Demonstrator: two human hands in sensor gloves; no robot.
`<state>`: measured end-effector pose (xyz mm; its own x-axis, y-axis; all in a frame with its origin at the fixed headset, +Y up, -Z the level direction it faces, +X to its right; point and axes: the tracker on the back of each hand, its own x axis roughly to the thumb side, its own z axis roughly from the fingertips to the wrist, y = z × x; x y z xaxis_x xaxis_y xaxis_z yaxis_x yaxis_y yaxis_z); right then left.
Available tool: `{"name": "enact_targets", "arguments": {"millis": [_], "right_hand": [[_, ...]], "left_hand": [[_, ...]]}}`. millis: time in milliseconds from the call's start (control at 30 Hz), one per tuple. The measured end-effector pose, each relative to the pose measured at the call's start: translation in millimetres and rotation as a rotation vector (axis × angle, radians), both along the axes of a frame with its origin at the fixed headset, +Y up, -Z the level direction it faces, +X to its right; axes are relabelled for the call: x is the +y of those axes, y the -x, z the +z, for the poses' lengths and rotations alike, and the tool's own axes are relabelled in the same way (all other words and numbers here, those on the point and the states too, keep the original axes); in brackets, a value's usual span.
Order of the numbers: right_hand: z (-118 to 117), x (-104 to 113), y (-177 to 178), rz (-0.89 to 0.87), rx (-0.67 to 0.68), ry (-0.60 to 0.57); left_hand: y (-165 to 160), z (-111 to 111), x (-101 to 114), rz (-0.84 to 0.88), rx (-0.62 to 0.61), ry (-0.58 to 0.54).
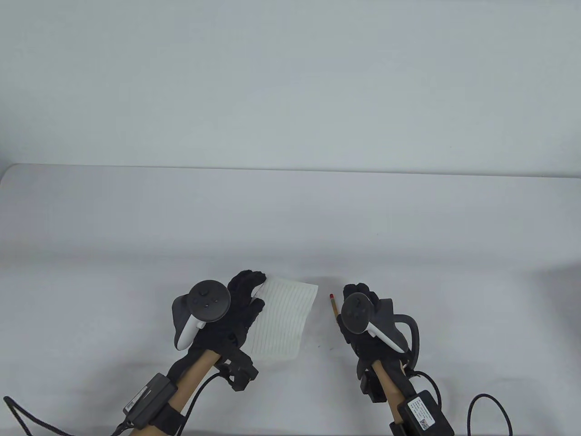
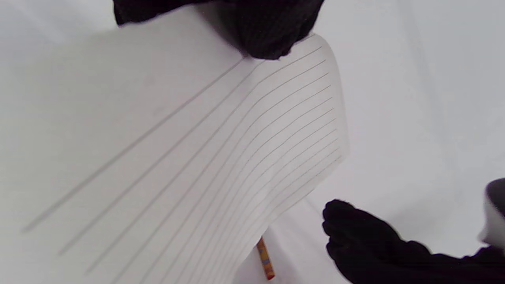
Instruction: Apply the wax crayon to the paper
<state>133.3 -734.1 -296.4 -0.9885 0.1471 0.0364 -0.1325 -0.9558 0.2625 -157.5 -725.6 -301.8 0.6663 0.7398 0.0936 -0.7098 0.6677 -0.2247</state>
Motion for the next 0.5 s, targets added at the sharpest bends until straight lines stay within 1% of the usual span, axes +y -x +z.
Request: {"name": "enact_targets", "arguments": {"millis": [133, 233, 300, 500], "right_hand": [[-0.1, -0.3, 0.7, 0.006, 0.002, 0.010], [-0.1, -0.6, 1.3, 0.012, 0.005, 0.018], [-0.1, -0.6, 1.5, 0.014, 0.005, 0.022], [0.0, -0.8, 2.3, 0.025, 0.007, 0.035]], "left_hand": [[-7.8, -1.9, -16.4, -0.055, 0.045, 0.026], [-15.9, -3.4, -24.5, -0.108, 0.058, 0.034], [-21.8, -4.5, -28.3, -0.174, 0.062, 0.025], [-40.8, -9.5, -42.7, -0.418, 0.048, 0.080]]}}
